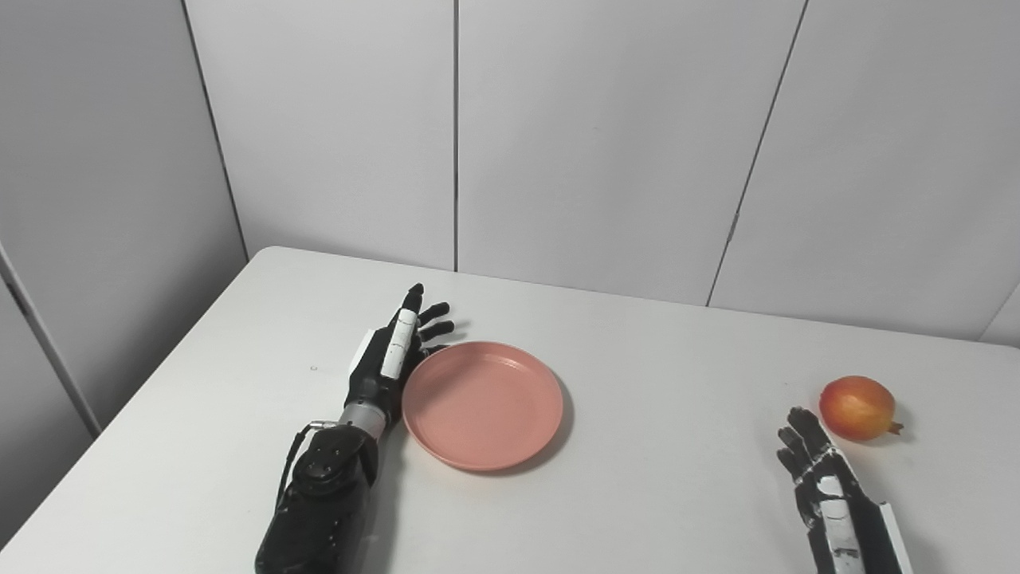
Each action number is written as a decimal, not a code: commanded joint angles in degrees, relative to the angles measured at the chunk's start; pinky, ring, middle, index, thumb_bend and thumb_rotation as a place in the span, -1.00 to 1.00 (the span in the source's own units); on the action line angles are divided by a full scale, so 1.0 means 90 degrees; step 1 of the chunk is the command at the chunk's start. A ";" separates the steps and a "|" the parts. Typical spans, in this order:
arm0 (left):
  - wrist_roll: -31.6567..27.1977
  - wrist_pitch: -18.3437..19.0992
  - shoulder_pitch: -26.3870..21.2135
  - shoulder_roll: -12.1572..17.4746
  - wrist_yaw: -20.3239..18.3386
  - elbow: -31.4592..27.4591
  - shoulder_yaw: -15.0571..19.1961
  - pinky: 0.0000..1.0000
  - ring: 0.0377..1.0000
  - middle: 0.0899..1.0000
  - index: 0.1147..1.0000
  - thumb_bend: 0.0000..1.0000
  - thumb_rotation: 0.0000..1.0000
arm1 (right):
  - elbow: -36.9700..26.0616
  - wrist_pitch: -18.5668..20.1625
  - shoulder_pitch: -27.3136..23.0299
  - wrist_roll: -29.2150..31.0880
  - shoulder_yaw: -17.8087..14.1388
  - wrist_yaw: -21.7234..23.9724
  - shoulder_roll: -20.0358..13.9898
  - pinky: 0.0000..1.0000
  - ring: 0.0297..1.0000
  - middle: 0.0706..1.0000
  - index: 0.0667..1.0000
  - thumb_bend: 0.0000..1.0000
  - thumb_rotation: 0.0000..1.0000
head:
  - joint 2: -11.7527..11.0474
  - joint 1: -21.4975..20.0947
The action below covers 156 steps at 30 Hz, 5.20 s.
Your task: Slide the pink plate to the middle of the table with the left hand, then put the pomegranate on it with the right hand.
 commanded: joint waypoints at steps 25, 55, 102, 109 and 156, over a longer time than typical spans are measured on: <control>0.0472 -0.0003 0.0321 -0.0780 0.0409 -0.0547 -0.0432 0.47 0.70 0.76 1.00 0.87 0.79 | 0.0027 0.0310 0.0386 -0.0560 0.0369 -0.0285 0.0441 0.89 0.87 0.87 0.75 0.61 0.72 | 0.0270 -0.0903; 0.0455 -0.0112 0.0634 -0.0923 0.0185 -0.0727 -0.0712 0.38 0.65 0.74 1.00 0.84 0.78 | -0.0023 0.0319 0.0375 -0.0997 0.0559 -0.0551 0.0668 0.83 0.84 0.84 0.71 0.58 0.73 | 0.0411 -0.2012; 0.0250 -0.0080 0.0637 -0.0991 0.0043 -0.0679 -0.0645 0.41 0.70 0.74 1.00 0.84 0.76 | 0.0098 0.1269 -0.2958 -0.8095 0.0985 -0.1272 -0.2496 0.38 0.44 0.48 0.53 0.71 0.97 | 0.0198 -0.1988; 0.0164 -0.0077 0.0677 -0.0977 -0.0077 -0.0736 -0.0657 0.40 0.68 0.72 1.00 0.81 0.74 | 0.1040 0.1273 -0.3192 -0.8025 0.1121 -0.1802 -0.2734 0.39 0.43 0.47 0.52 0.69 0.86 | 0.0217 -0.1941; 0.0262 0.0269 0.0874 -0.1086 0.0024 -0.1217 -0.0745 0.35 0.65 0.67 1.00 0.72 0.72 | 0.3262 0.2087 -0.4080 -0.6936 0.1893 -0.1115 -0.2613 0.10 0.33 0.49 0.51 0.63 0.63 | 0.0322 -0.1665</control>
